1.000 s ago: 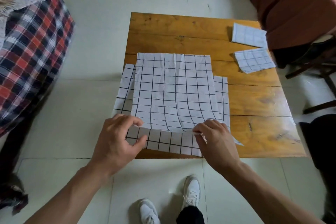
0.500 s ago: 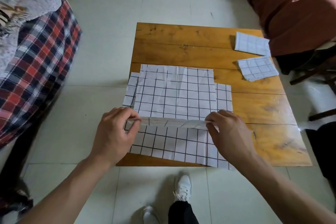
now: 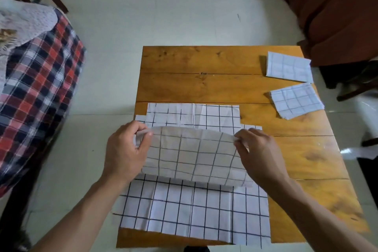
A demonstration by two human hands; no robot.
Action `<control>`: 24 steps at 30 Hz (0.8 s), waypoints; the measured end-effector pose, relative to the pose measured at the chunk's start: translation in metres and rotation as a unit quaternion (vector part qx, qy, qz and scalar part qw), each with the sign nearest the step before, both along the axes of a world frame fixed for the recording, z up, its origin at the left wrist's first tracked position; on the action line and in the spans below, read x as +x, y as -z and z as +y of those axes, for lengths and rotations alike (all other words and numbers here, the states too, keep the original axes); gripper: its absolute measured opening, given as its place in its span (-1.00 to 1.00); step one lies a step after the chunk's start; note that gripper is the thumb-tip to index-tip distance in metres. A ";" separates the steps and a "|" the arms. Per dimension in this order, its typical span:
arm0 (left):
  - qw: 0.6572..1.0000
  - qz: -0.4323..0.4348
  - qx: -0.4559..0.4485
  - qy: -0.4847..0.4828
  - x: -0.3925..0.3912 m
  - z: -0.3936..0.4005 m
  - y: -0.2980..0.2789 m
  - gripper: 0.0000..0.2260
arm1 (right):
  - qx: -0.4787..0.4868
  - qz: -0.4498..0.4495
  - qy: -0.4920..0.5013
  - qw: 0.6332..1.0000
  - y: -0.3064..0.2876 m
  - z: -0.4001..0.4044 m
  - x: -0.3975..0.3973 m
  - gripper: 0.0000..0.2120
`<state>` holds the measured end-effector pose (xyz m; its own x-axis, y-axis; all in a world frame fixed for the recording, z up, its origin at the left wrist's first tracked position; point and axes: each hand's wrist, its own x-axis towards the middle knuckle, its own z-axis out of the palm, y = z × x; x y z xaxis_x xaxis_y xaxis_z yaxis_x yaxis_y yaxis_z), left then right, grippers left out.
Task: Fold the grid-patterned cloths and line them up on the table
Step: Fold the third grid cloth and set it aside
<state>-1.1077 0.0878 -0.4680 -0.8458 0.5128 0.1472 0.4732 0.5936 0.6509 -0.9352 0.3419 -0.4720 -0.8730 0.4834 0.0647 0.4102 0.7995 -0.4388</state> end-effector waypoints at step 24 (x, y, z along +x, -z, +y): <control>0.996 -0.047 -0.079 -0.006 -0.124 0.069 0.128 -0.92 | 0.043 -0.097 0.059 0.993 0.120 0.068 -0.123 -0.91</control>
